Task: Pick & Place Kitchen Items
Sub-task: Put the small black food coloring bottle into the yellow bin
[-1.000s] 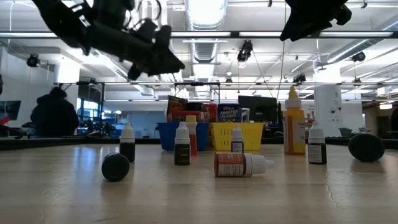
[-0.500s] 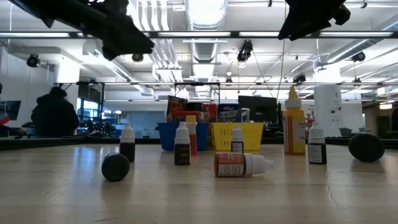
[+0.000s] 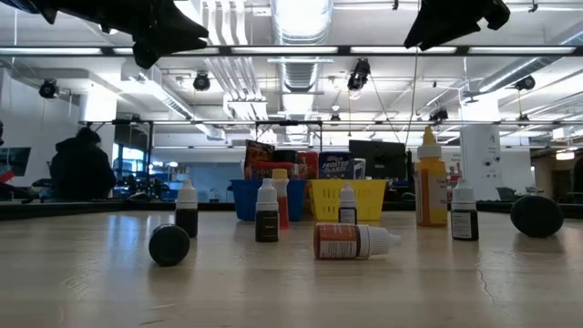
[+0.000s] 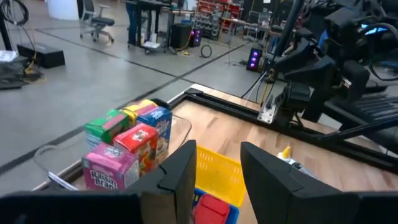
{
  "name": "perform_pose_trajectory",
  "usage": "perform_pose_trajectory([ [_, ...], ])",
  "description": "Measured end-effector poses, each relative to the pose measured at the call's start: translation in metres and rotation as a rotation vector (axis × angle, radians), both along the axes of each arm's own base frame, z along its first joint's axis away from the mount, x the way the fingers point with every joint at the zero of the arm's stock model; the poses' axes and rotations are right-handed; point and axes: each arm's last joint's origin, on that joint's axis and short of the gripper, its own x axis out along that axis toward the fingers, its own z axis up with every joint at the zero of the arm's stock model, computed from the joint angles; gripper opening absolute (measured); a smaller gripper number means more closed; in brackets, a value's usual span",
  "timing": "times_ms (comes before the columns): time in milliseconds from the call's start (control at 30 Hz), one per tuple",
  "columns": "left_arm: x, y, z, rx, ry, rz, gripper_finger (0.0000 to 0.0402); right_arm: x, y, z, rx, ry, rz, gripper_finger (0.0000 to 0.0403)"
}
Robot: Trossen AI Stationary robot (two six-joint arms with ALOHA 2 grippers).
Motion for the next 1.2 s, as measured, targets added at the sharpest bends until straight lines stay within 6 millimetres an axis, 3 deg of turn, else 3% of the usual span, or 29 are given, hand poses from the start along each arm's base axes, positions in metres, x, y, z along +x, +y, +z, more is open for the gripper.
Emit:
perform_pose_trajectory([
  [233, 0.003, 0.0, -0.002, 0.002, 0.016, -0.006, 0.0131, 0.001, 0.0, 0.008, -0.014, 0.014, 0.018, 0.0167],
  [467, 0.005, -0.013, -0.014, 0.015, 0.141, -0.068, 0.013, 0.002, 0.001, 0.013, 0.014, 0.024, 0.044, 0.0155],
  [867, -0.015, -0.052, -0.018, 0.028, 0.193, -0.059, 0.013, 0.002, 0.002, 0.012, 0.043, 0.04, 0.061, 0.0134],
  [1200, -0.025, -0.055, -0.021, 0.013, 0.226, -0.069, 0.0131, 0.004, 0.004, 0.01, 0.11, 0.065, 0.103, 0.014],
])
